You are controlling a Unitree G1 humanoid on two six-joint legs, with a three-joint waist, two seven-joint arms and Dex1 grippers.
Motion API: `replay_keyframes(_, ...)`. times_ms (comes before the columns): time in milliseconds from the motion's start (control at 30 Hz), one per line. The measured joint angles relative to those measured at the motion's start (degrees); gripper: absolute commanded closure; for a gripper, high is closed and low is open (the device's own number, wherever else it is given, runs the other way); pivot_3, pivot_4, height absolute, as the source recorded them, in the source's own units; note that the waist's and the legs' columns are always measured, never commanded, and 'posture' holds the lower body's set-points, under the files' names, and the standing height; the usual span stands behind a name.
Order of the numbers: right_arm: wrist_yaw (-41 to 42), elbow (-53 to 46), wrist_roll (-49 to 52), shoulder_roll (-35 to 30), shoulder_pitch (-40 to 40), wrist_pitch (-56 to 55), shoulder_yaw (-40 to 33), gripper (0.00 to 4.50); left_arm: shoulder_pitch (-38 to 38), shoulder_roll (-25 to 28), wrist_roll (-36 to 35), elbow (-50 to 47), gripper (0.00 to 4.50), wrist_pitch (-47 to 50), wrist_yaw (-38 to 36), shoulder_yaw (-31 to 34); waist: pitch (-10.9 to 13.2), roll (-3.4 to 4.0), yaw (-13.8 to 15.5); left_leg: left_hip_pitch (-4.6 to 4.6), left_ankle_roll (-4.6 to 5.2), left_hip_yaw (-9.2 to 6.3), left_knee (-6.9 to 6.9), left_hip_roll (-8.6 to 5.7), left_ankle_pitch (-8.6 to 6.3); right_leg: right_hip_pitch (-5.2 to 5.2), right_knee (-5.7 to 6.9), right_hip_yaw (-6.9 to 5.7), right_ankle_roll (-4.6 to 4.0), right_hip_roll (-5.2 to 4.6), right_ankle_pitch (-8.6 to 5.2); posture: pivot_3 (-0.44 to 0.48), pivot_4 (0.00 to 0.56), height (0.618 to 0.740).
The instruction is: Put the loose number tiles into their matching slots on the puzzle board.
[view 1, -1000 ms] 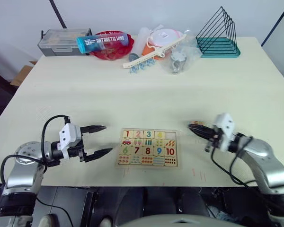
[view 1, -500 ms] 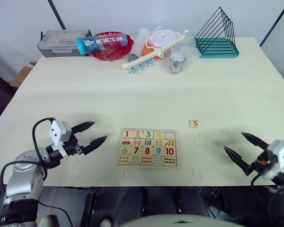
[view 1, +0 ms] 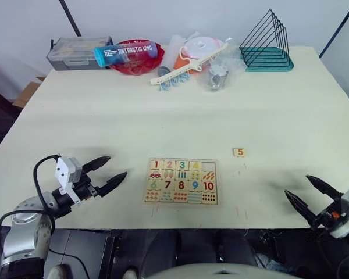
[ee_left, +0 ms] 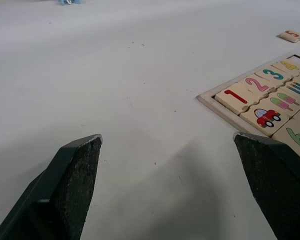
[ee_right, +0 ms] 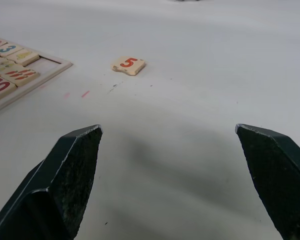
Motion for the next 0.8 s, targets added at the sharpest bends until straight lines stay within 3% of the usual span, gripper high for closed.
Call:
replay_keyframes(533,2.33,2.32,0.43,-1.61,-2.36,-0.01,0.61,0.03,1.21,0.38,0.51,-0.21,0.00,0.01,-0.43,0.02,-0.01,0.00,0.02,0.00,0.00,0.00,0.00,0.00,0.00,0.00,0.00,0.00,0.00,-0.01,0.00,0.000,0.150,0.740)
replay_keyframes(800,-0.02,-1.43,0.44,-2.95,-3.49,3.18,2.32,0.03,1.25,0.48,0.54,-0.21,0.00,0.01,-1.24,0.01,-0.02,-0.01,0.07,0.00,0.00,0.00,0.00,-0.01,0.00,0.00,0.00,0.00,0.00,-0.02,0.01,0.000,0.150,0.740)
